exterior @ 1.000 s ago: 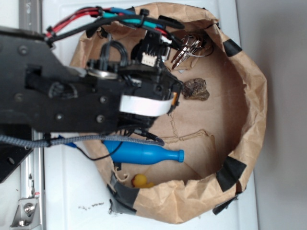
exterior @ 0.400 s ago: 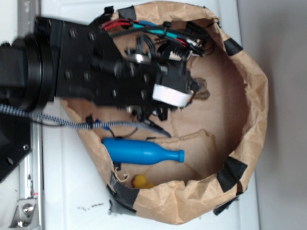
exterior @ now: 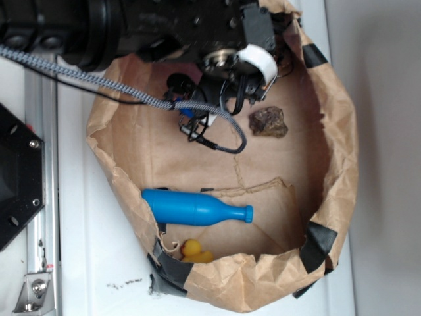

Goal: Grab the silver keys.

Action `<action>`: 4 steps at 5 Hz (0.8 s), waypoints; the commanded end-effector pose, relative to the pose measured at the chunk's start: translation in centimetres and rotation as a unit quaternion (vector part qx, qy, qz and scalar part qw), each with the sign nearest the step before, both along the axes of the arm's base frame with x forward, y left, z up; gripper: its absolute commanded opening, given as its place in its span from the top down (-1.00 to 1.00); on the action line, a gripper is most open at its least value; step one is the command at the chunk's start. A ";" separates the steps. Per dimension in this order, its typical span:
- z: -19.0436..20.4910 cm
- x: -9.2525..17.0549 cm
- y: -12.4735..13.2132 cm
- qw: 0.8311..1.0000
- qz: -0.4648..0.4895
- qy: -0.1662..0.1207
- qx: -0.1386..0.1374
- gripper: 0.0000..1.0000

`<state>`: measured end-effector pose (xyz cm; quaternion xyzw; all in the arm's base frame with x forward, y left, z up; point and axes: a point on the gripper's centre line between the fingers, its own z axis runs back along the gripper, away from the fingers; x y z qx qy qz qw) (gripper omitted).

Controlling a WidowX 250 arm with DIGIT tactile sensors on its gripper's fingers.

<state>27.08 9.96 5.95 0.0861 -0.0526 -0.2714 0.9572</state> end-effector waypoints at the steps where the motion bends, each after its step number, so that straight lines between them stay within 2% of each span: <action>1: 1.5 1.2 0.5 0.999 0.012 -0.039 0.017 -1.00; 2: 1.2 0.9 0.3 0.999 0.012 -0.045 0.020 -1.00; 3: 0.8 1.2 0.0 0.998 0.013 -0.068 0.004 -1.00; 4: 0.3 2.1 -0.5 0.996 0.033 -0.086 0.006 -1.00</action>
